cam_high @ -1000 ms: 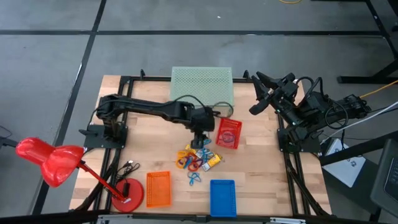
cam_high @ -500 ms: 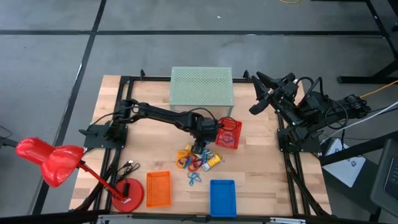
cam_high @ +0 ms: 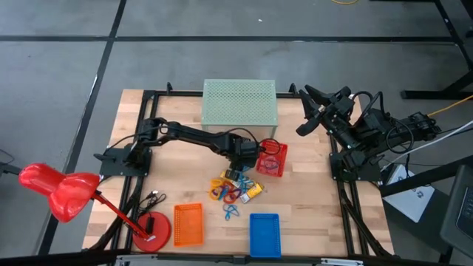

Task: Pick & Place Office Desk Supplies
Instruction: Put the blue rubber band into the red basket

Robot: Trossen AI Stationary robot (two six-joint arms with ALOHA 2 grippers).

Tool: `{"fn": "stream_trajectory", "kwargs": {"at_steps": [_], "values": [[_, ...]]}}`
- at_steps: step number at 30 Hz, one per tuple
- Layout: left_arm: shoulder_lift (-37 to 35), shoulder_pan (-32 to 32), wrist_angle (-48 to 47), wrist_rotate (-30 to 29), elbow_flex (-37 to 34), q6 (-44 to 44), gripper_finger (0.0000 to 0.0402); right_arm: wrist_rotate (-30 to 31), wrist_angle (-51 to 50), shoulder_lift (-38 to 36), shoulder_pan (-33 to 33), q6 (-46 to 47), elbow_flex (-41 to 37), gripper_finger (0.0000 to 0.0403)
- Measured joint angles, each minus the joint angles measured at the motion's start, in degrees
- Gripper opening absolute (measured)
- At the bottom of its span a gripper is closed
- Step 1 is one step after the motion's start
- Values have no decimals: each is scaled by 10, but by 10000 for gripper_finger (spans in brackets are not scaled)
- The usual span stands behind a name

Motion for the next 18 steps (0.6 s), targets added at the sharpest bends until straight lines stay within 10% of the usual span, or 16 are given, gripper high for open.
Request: {"fn": "stream_trajectory", "kwargs": {"at_steps": [18], "values": [[34, -10, 3, 9, 2, -16, 130, -1, 0, 0, 0, 0, 0, 114]]}}
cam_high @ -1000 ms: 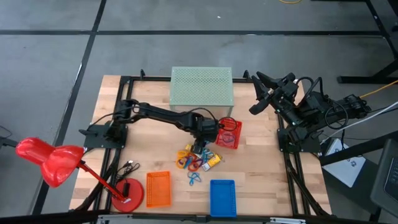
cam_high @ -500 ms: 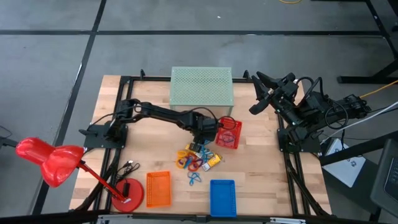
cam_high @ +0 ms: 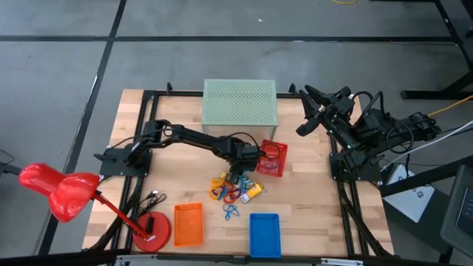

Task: Pick & Place Office Desk Supplies
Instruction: Put the blue rubber band into the red basket

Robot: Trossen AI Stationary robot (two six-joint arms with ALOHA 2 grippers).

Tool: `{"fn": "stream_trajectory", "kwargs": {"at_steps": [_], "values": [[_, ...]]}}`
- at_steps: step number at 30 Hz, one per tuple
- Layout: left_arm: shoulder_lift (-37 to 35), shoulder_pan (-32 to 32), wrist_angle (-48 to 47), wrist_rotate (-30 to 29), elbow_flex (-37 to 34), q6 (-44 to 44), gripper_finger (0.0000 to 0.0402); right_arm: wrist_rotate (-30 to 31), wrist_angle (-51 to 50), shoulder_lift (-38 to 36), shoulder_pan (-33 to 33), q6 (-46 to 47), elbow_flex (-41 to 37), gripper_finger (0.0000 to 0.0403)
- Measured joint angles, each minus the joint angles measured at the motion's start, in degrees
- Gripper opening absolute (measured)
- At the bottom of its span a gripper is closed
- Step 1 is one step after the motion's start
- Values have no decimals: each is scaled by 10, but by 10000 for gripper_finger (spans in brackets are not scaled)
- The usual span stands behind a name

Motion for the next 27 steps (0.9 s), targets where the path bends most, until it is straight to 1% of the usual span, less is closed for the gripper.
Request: {"fn": "stream_trajectory", "kwargs": {"at_steps": [3, 8, 10, 17, 21, 23, 27], "values": [[1, 0, -1, -6, 0, 1, 102, 0, 0, 0, 0, 0, 0, 114], [1, 1, -7, -9, 0, 4, 24, 0, 0, 0, 0, 0, 0, 114], [1, 1, -8, -16, -1, 4, 8, 2, 0, 0, 0, 0, 0, 114], [-2, 5, -11, -13, -1, -3, 2, 2, 0, 0, 0, 0, 0, 114], [-13, 11, -26, -22, -2, -19, 3, 1, 0, 0, 0, 0, 0, 114], [-19, 14, -40, -24, 6, -29, 2, 0, 0, 0, 0, 0, 0, 114], [-22, 15, -56, -24, 45, -31, 2, -3, 0, 0, 0, 0, 0, 114]]}}
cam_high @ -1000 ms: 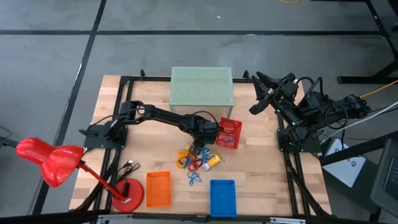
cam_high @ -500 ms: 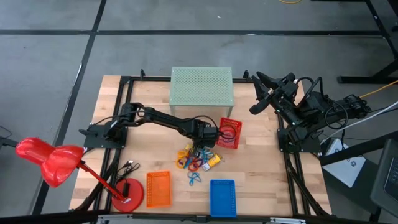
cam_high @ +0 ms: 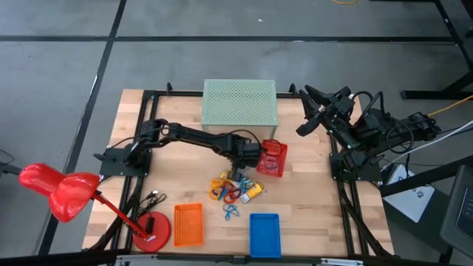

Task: Pick & Place Office Desk Supplies
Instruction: Put the blue rubber band into the red basket

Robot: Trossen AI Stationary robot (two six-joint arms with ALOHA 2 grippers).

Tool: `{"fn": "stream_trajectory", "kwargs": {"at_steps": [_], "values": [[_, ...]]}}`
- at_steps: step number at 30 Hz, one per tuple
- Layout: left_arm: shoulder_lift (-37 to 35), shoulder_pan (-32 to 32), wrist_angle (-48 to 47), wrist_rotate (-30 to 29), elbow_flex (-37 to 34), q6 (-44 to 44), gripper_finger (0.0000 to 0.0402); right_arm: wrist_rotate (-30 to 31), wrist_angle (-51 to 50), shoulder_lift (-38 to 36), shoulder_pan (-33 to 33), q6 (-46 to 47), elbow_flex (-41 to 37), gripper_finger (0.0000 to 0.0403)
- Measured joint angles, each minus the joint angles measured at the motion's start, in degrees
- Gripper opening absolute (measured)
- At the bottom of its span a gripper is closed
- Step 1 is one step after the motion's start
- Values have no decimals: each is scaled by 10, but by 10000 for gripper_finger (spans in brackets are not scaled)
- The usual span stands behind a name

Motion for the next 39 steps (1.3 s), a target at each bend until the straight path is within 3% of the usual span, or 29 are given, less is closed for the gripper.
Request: {"fn": "stream_trajectory", "kwargs": {"at_steps": [17, 30, 34, 39], "values": [[-1, -8, 48, 14, 165, -7, 3, -3, 0, 0, 0, 0, 0, 114], [68, 18, 158, 89, 160, -66, 2, -3, 0, 0, 0, 5, 0, 114], [71, 17, 133, 90, 161, -87, 26, -3, 0, 0, 0, 5, 0, 114], [68, 17, 131, 91, 162, -97, 89, -3, 0, 0, 0, 7, 0, 114]]}}
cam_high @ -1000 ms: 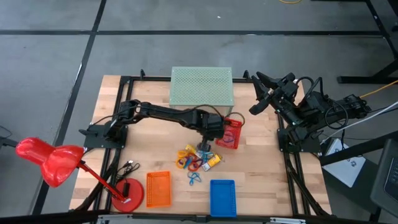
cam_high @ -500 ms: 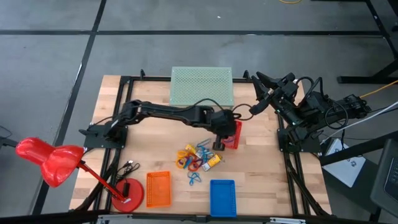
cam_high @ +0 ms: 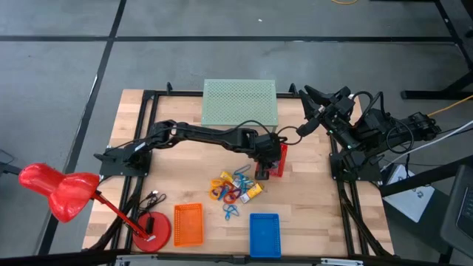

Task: Pick & Place Office Desk Supplies
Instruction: Put the blue rubber band into the red basket

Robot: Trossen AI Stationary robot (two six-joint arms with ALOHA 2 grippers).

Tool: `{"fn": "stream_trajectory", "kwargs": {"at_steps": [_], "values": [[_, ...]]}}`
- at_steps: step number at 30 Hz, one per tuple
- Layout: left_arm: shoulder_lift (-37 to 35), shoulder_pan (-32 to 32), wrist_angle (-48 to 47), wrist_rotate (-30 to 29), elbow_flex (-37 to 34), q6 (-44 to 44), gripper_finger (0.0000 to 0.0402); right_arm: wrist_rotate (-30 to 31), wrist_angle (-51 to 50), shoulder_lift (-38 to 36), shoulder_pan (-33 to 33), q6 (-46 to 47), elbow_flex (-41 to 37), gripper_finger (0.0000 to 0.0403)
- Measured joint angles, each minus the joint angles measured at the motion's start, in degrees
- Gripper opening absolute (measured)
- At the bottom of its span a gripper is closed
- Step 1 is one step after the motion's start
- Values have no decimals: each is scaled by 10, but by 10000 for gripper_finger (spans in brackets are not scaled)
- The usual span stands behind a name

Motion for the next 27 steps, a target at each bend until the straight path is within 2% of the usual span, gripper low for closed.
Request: {"fn": "stream_trajectory", "kwargs": {"at_steps": [5, 9, 12, 18, 21, 27], "values": [[-1, 0, 1, 0, 1, -3, 150, 0, 0, 0, 0, 0, 0, 114], [-9, 0, -19, -13, 1, 1, 176, 0, 0, 0, 0, 0, 0, 114], [-30, -1, -56, -41, 1, 18, 179, 0, 0, 0, 0, 0, 0, 114], [-64, 6, -201, -34, 2, -18, 171, 0, 0, 0, 0, 0, 0, 114], [-63, 1, -243, -40, -2, -20, 166, 0, 0, 0, 0, 0, 0, 114], [-58, -16, -164, -9, -83, -69, 164, 0, 0, 0, 0, -4, 0, 114]]}}
